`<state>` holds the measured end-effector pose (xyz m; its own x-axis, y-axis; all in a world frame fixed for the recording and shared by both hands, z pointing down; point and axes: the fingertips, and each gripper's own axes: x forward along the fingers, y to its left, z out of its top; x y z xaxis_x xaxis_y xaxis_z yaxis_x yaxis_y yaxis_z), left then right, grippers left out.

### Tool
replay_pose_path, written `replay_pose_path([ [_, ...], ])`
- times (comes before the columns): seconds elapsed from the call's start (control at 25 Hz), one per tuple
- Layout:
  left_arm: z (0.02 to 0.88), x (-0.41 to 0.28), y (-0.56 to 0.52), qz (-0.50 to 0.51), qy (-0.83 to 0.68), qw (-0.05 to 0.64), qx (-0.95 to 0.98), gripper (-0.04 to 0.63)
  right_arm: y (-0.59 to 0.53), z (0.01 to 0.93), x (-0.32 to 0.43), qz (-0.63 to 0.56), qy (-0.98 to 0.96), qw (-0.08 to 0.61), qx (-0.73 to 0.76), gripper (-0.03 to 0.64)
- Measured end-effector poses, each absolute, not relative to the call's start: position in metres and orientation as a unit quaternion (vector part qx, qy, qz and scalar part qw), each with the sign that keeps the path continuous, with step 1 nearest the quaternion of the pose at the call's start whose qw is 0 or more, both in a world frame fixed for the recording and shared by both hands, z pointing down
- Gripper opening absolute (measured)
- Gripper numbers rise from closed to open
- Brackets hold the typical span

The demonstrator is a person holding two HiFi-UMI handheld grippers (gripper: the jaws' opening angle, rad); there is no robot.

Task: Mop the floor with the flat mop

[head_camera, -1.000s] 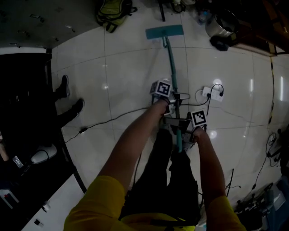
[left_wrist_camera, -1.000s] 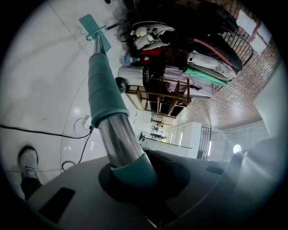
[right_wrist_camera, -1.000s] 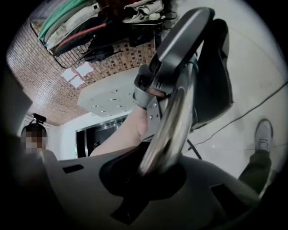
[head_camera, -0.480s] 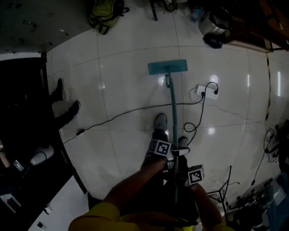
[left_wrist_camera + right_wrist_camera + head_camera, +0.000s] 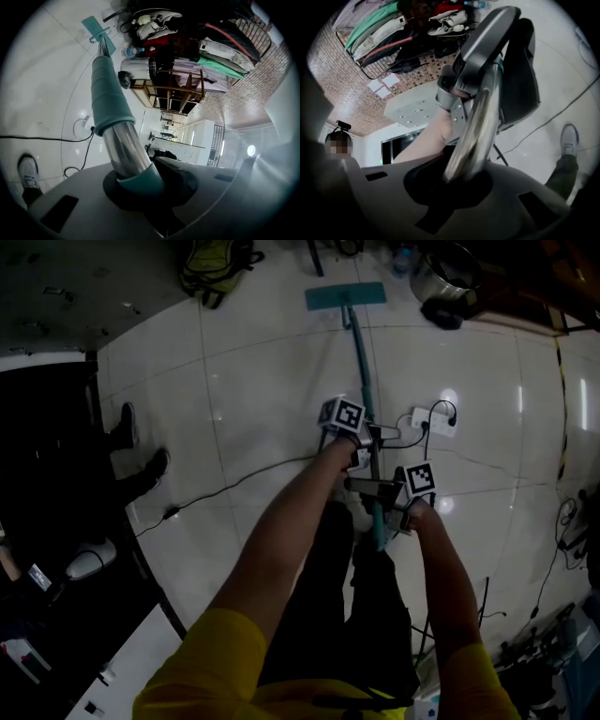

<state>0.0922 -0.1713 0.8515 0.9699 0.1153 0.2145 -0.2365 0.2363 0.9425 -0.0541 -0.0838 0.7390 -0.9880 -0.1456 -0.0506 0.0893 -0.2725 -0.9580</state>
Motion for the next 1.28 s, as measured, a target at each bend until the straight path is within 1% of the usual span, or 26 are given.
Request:
replay_pose_path([
  [0.12, 0.836, 0.094, -0.115, 0.119, -0.031, 0.800, 0.587, 0.052, -0.035, 0.715, -0.058, -0.808, 0.584, 0.083, -0.019, 0.026],
  [0.24, 0.796, 0.091, -0.003, 0.127, -0.020, 0.823, 0.553, 0.051, 0.068, 0.669, -0.063, -0.837, 0.541, 0.078, -0.016, 0.021],
  [0.36, 0.746, 0.087, 0.100, 0.092, -0.035, 0.853, 0.513, 0.037, 0.176, 0.618, -0.064, -0.866, 0.500, 0.020, 0.023, 0.025],
  [0.44, 0.732, 0.088, 0.132, 0.062, -0.041, 0.860, 0.505, 0.035, 0.212, 0.605, -0.062, -0.865, 0.500, -0.013, 0.048, 0.027],
  [0.52, 0.738, 0.093, 0.128, 0.046, -0.037, 0.856, 0.513, 0.040, 0.210, 0.615, -0.059, -0.859, 0.509, -0.020, 0.050, 0.025],
  [0.6, 0.751, 0.101, 0.099, 0.045, -0.027, 0.852, 0.521, 0.046, 0.183, 0.633, -0.053, -0.850, 0.524, -0.028, 0.050, 0.026],
  [0.72, 0.785, 0.105, 0.031, 0.074, -0.032, 0.836, 0.543, 0.071, 0.119, 0.673, -0.045, -0.823, 0.562, -0.066, 0.054, 0.031],
  [0.8, 0.809, 0.107, -0.024, 0.069, -0.039, 0.825, 0.560, 0.069, 0.072, 0.709, -0.038, -0.813, 0.576, -0.081, 0.028, 0.031],
  [0.92, 0.827, 0.105, -0.101, 0.021, -0.038, 0.813, 0.581, 0.067, 0.003, 0.750, -0.035, -0.834, 0.550, -0.029, -0.039, 0.008],
  [1.0, 0.835, 0.099, -0.127, 0.018, -0.041, 0.803, 0.594, 0.064, -0.023, 0.753, -0.043, -0.828, 0.559, -0.010, -0.039, 0.003],
  [1.12, 0.834, 0.091, -0.113, 0.024, -0.051, 0.793, 0.607, 0.052, -0.011, 0.733, -0.056, -0.822, 0.569, 0.006, -0.009, 0.005],
  [1.28, 0.803, 0.067, -0.013, 0.028, -0.090, 0.806, 0.585, 0.054, 0.090, 0.681, -0.072, -0.847, 0.530, -0.013, 0.035, 0.005],
])
